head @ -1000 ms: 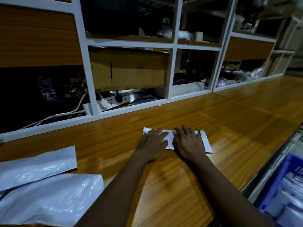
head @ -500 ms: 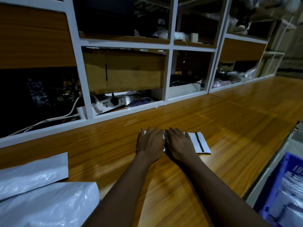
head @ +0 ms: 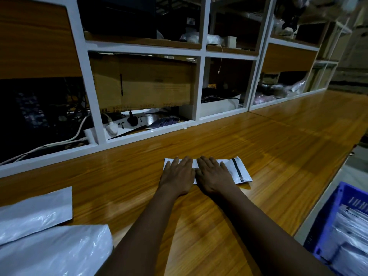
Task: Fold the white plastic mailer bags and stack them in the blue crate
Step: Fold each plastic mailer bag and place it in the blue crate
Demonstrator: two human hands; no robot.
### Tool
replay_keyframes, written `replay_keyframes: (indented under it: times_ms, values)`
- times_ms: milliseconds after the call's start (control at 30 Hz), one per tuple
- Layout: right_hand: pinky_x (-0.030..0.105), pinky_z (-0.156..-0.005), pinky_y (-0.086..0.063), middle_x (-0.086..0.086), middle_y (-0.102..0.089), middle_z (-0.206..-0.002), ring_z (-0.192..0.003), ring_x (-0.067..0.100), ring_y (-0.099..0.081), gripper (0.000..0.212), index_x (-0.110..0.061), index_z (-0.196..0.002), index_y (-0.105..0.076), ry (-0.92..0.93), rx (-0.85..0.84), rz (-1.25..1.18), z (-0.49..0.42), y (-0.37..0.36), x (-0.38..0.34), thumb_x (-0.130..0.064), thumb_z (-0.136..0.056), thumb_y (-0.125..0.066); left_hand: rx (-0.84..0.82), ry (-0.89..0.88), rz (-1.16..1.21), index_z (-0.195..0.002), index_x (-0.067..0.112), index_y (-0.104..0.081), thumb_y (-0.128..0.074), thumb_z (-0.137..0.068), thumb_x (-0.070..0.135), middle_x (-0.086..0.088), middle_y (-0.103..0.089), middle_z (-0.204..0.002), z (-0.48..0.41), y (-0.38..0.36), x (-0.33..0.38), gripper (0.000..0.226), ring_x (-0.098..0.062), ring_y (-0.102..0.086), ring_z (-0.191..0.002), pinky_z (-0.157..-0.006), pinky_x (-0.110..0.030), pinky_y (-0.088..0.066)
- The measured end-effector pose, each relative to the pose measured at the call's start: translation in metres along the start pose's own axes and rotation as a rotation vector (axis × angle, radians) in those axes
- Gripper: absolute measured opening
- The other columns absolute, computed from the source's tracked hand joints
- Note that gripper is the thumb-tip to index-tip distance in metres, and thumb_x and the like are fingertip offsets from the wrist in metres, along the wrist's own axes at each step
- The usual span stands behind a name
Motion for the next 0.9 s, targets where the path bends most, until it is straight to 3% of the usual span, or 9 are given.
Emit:
replay_keyframes:
  times_ms: [133, 300, 500, 600, 733, 833, 900]
  values:
    - [0.058, -0.119, -0.014, 0.014, -0.013, -0.164, -0.151, 0.037, -0.008, 0.103, -0.013, -0.156, -0.023, -0.033, 0.014, 0.016, -0.001, -0.004, 0.005, -0.058, -0.073, 0.020, -0.020, 0.021, -0.003, -0.158, 0.016, -0.007, -0.020, -0.108, 0.036, -0.001, -0.005, -0.166, 0.000, 0.001, 0.000, 0.056, -0.029, -0.004, -0.152, -0.121, -0.049, -0.008]
    - [0.065, -0.115, -0.018, 0.027, -0.023, -0.158, -0.146, 0.047, -0.019, 0.097, -0.015, -0.148, -0.037, 0.014, 0.006, 0.109, 0.018, 0.010, 0.020, -0.052, -0.078, 0.018, -0.043, 0.032, -0.022, -0.158, 0.017, -0.005, -0.021, -0.108, 0.038, -0.002, -0.001, -0.166, -0.001, 0.001, 0.000, 0.057, -0.029, -0.001, -0.152, -0.122, -0.048, -0.006]
    - [0.058, -0.120, -0.011, 0.016, -0.006, -0.165, -0.152, 0.034, -0.005, 0.082, -0.014, -0.157, -0.016, -0.177, -0.074, 0.032, 0.020, 0.005, 0.060, -0.057, -0.092, 0.010, -0.062, 0.045, -0.087, -0.158, 0.020, -0.008, -0.023, -0.108, 0.036, -0.006, 0.002, -0.166, 0.002, 0.004, 0.002, 0.055, -0.036, 0.002, -0.151, -0.122, -0.050, -0.005]
    - [0.058, -0.118, -0.011, 0.015, -0.006, -0.165, -0.152, 0.034, -0.006, 0.063, -0.012, -0.156, -0.016, -0.211, -0.069, 0.012, 0.023, 0.005, 0.065, -0.048, -0.105, -0.010, -0.046, 0.067, -0.160, -0.155, 0.022, -0.022, -0.029, -0.106, 0.037, -0.012, -0.004, -0.165, 0.001, 0.000, 0.002, 0.051, -0.045, -0.002, -0.148, -0.120, -0.056, -0.011]
    - [0.061, -0.114, -0.019, 0.019, -0.018, -0.162, -0.149, 0.037, -0.016, 0.069, -0.012, -0.150, -0.028, -0.216, -0.032, 0.052, 0.023, 0.000, 0.064, -0.052, -0.098, -0.005, 0.068, 0.269, -0.122, -0.153, 0.018, -0.028, -0.026, -0.102, 0.049, -0.017, -0.020, -0.161, 0.003, 0.002, 0.007, 0.059, -0.044, -0.017, -0.146, -0.118, -0.056, -0.010]
    - [0.062, -0.113, -0.021, 0.018, -0.022, -0.161, -0.148, 0.036, -0.020, 0.066, -0.005, -0.151, -0.025, -0.247, 0.032, -0.003, 0.023, 0.002, 0.060, -0.048, -0.101, -0.013, 0.247, 0.130, -0.140, -0.147, 0.012, -0.039, -0.028, -0.103, 0.043, -0.014, -0.035, -0.155, 0.003, 0.010, 0.040, 0.056, -0.034, -0.026, -0.144, -0.119, -0.053, -0.013]
    - [0.062, -0.115, -0.017, 0.013, -0.016, -0.164, -0.151, 0.033, -0.014, 0.062, -0.007, -0.155, -0.018, -0.226, 0.049, -0.023, 0.024, 0.003, 0.059, -0.043, -0.105, -0.019, 0.237, -0.010, -0.102, -0.146, 0.009, -0.040, -0.036, -0.103, 0.037, -0.014, -0.037, -0.153, -0.001, 0.010, 0.070, 0.051, -0.033, -0.029, -0.143, -0.119, -0.052, -0.016]
Point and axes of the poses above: each hand's wrist, its own z-axis away from the middle knuckle, its own y-axis out of the back of the hand, x = y × z, the point moved 2 cm from there along -z, towards the middle knuckle
